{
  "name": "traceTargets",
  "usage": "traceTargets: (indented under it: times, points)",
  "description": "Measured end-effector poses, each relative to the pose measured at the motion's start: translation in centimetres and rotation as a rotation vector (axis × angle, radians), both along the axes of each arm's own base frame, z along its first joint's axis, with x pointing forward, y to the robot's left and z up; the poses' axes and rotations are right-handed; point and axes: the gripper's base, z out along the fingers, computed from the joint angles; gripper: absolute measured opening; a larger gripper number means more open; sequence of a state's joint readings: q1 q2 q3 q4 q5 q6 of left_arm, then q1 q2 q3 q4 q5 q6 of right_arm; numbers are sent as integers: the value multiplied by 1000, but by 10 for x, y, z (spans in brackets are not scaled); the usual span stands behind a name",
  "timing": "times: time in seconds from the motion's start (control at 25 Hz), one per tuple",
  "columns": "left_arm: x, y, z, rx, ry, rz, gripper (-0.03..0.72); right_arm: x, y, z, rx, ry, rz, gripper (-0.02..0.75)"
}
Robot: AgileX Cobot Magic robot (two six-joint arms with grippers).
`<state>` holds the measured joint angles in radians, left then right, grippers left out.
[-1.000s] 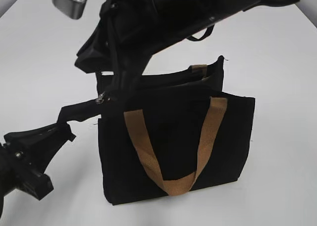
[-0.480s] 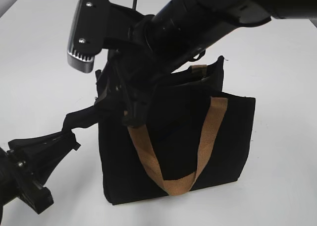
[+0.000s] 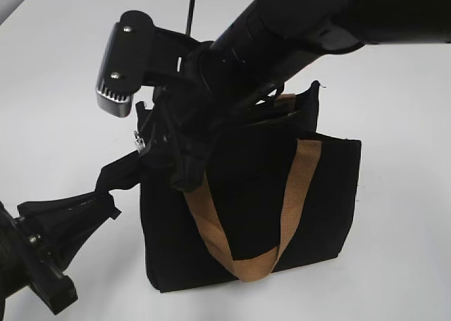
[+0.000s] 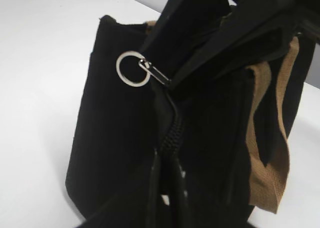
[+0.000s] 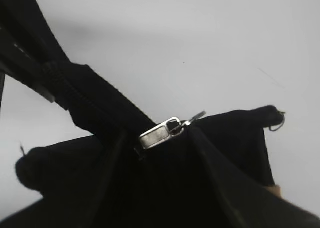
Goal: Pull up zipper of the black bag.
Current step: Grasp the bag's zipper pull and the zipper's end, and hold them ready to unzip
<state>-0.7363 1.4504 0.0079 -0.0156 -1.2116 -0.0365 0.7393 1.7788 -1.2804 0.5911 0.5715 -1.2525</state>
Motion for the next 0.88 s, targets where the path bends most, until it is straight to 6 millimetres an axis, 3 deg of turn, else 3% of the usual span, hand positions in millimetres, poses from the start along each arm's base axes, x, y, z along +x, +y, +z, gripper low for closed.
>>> traceTargets:
  times: [0.88]
  points:
    - [-3,-3,0,7,-6,-48,17,-2,15,-4,27,-77,4,253]
